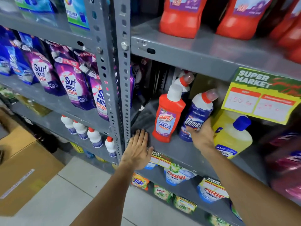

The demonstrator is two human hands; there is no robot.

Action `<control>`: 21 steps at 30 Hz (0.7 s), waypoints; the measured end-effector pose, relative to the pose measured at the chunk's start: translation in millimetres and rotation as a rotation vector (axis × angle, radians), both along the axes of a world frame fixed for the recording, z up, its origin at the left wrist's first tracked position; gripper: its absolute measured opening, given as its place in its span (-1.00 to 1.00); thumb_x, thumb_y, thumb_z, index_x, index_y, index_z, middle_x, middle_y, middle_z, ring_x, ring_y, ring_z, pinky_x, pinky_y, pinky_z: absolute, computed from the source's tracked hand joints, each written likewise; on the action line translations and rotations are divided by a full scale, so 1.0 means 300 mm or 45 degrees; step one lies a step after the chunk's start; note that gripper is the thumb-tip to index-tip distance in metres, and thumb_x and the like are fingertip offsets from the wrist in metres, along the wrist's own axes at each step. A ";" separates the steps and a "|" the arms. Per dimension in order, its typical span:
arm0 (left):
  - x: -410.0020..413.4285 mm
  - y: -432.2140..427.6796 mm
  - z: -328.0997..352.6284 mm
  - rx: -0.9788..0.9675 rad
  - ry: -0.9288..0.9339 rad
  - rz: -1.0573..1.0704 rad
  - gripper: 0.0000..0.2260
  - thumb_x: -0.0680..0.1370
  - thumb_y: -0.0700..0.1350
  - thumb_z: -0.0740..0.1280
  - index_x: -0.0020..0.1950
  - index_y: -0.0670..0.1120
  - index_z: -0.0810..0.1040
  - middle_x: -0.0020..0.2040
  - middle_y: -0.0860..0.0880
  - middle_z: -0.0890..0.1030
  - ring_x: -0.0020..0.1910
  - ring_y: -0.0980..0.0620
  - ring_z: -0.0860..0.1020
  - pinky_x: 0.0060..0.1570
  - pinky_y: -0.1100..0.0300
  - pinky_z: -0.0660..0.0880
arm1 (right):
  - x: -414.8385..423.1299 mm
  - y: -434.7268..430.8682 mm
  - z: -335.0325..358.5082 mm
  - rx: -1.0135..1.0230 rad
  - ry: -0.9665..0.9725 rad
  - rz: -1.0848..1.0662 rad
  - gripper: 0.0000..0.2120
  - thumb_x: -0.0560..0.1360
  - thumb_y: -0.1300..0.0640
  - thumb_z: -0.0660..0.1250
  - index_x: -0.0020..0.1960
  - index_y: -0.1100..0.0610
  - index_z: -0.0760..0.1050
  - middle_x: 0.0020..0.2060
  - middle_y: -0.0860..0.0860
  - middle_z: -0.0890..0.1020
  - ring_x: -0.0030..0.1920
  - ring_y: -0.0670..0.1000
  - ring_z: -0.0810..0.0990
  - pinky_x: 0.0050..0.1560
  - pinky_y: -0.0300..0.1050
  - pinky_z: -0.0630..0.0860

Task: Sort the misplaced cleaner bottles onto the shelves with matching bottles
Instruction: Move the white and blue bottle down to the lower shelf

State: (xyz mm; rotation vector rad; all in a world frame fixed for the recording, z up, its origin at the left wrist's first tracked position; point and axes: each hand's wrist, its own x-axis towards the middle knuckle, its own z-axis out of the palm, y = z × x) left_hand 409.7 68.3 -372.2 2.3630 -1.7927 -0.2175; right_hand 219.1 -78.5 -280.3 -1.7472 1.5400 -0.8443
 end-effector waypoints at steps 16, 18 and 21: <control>0.009 -0.002 -0.022 0.044 0.077 -0.003 -0.36 0.63 0.19 -0.15 0.58 -0.13 -0.23 0.62 -0.09 -0.20 0.57 -0.04 -0.26 0.50 0.02 -0.30 | 0.038 0.139 -0.072 0.362 0.172 -0.100 -0.45 0.43 0.26 0.53 0.34 0.27 0.40 0.29 0.25 0.58 0.23 0.27 0.60 0.03 -0.03 0.53; 0.008 -0.002 -0.019 0.040 0.087 -0.005 -0.36 0.63 0.19 -0.14 0.58 -0.13 -0.22 0.62 -0.09 -0.19 0.57 -0.04 -0.26 0.50 0.03 -0.31 | 0.036 0.164 -0.067 0.283 0.223 0.080 -0.50 0.44 0.22 0.53 0.32 0.27 0.47 0.28 0.21 0.60 0.25 0.24 0.59 0.12 -0.02 0.55; 0.004 -0.001 -0.011 0.013 0.075 -0.005 -0.37 0.64 0.18 -0.12 0.59 -0.16 -0.17 0.62 -0.11 -0.14 0.58 -0.06 -0.23 0.51 0.02 -0.29 | 0.055 0.172 -0.021 0.148 0.043 0.297 -0.37 0.44 0.17 0.55 0.44 0.23 0.42 0.38 0.14 0.55 0.37 0.14 0.53 0.32 0.02 0.49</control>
